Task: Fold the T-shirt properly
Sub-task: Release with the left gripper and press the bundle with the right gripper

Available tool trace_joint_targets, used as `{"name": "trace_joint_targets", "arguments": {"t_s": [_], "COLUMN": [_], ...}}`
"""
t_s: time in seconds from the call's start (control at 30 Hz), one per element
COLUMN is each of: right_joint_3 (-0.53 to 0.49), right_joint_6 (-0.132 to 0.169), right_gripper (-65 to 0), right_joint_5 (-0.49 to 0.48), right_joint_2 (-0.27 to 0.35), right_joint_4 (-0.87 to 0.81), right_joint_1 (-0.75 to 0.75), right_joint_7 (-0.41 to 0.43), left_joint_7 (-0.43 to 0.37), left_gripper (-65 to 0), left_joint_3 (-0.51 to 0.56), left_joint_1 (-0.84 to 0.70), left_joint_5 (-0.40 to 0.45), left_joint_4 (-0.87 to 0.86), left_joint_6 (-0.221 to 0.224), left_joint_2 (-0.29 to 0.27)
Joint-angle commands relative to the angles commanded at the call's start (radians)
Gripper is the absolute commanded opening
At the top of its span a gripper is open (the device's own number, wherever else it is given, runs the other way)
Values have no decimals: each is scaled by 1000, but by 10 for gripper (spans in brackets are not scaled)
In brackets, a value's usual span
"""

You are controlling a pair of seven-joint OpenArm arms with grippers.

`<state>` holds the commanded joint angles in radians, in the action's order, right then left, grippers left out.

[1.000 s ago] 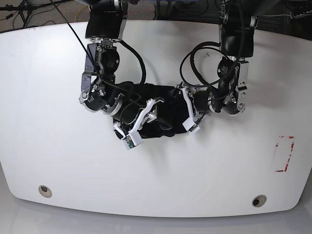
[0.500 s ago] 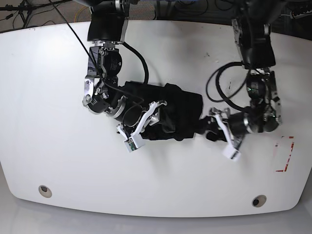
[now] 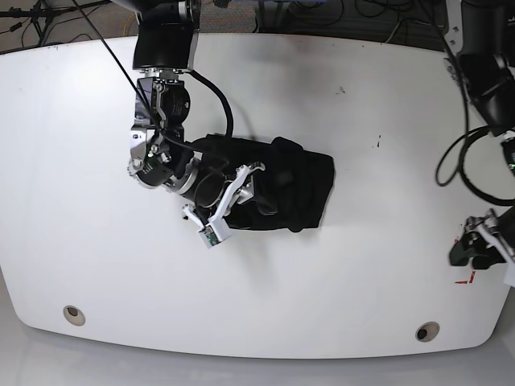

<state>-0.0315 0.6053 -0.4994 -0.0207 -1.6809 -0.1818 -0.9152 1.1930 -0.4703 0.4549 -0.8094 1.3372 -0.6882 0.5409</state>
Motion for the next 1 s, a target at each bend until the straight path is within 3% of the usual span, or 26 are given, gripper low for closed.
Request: {"name": "trace_joint_targets", "arguments": {"t_s": [0.17, 0.43, 0.67, 0.77, 1.0], "right_joint_3": [-57, -64, -172, -242, -247], "right_joint_6": [-2, -2, -3, -5, -5], "right_gripper": [-308, -308, -308, -308, -308], "right_joint_5": [2, 0, -2, 0, 0], "right_joint_2": [11, 14, 3, -37, -104], "right_joint_4": [54, 153, 209, 241, 385], "right_joint_1": [-6, -5, -55, -91, -230], "right_joint_7": [3, 78, 98, 101, 147], "left_joint_7": [0, 0, 0, 0, 0], "left_gripper": [-283, -283, -283, -283, -283], "left_joint_3": [-40, -123, -141, -141, -141], "left_joint_1": [-78, -175, -227, -242, -245], "left_joint_5": [-3, -3, -18, -43, -68], "left_joint_4": [5, 6, 6, 6, 8], "left_joint_6": [-2, -2, -2, -2, -2], "left_joint_2": [61, 64, 61, 63, 63]}}
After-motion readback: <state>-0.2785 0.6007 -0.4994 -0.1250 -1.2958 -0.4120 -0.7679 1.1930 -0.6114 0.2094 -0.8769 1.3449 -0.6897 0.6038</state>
